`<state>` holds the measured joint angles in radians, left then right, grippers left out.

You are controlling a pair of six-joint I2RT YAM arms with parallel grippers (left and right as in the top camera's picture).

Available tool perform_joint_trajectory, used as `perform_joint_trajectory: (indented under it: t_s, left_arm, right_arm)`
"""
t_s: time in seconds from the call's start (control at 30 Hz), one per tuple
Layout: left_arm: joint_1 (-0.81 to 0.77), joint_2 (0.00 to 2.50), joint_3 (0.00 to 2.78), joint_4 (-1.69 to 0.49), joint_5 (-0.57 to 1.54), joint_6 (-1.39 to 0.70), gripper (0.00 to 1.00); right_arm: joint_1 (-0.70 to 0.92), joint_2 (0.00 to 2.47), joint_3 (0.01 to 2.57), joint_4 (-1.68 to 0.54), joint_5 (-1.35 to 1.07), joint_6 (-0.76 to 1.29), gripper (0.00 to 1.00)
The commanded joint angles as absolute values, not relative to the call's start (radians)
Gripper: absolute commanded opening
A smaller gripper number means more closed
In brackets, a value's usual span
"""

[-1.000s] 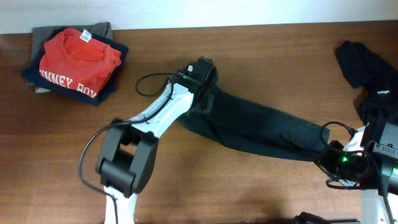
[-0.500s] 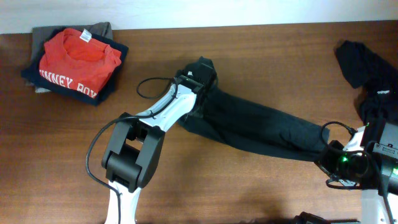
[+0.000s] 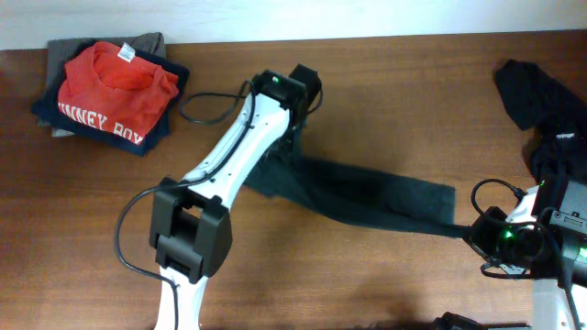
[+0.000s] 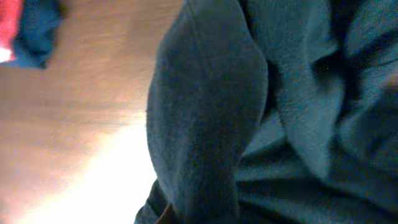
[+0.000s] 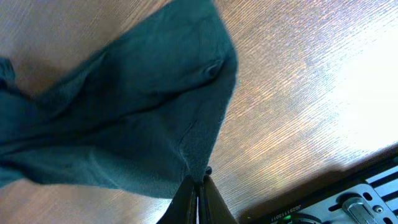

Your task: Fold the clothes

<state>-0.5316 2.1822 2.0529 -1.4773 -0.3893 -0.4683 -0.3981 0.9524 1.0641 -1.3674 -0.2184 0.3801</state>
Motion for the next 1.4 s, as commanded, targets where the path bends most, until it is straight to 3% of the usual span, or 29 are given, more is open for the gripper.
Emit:
perform_joint_trajectory:
  t_s: [0.0,0.1,0.2,0.57,0.6,0.67,0.8,1.0,1.37]
  left_arm:
    - [-0.5,2.094,2.135,-1.544,-0.446,-0.527,0.01]
    - [-0.489,2.033,2.165,-1.582,-0.453,-0.527,0.04]
    - [-0.481,1.968,2.169,-1.589,-0.454,-0.527,0.21]
    - [-0.466,1.831,2.169,-1.625,-0.445,-0.527,0.21]
    - [-0.466,1.833,2.163,-1.625,-0.431,-0.527,0.25]
    - [-0.466,1.833,2.143,-1.612,-0.396,-0.527,0.48]
    - [-0.466,1.833,2.049,-1.545,-0.342,-0.526,0.59]
    - [-0.466,1.834,1.806,-1.371,-0.275,-0.527,0.59]
    - [-0.432,1.837,1.486,-1.008,-0.142,-0.526,0.49]
  right_arm:
    - [-0.394,0.944,1.085,-1.365,-0.224,0.371,0.04]
    - [-0.394,0.944,1.085,-1.365,-0.223,0.371,0.04]
    - [-0.394,0.944,1.085,-1.364,-0.194,0.375,0.04]
    - [-0.394,0.944,1.085,-1.366,-0.184,0.375,0.04]
    - [-0.394,0.944,1.085,-1.366,-0.184,0.375,0.04]
    - [-0.394,0.944,1.085,-1.366,-0.184,0.375,0.04]
    - [-0.394,0.944,1.085,-1.367,-0.184,0.374,0.04]
    - [-0.394,0.944,1.085,-1.373,-0.183,0.374,0.04]
    - [-0.394,0.944,1.085,-1.372,-0.184,0.374,0.04]
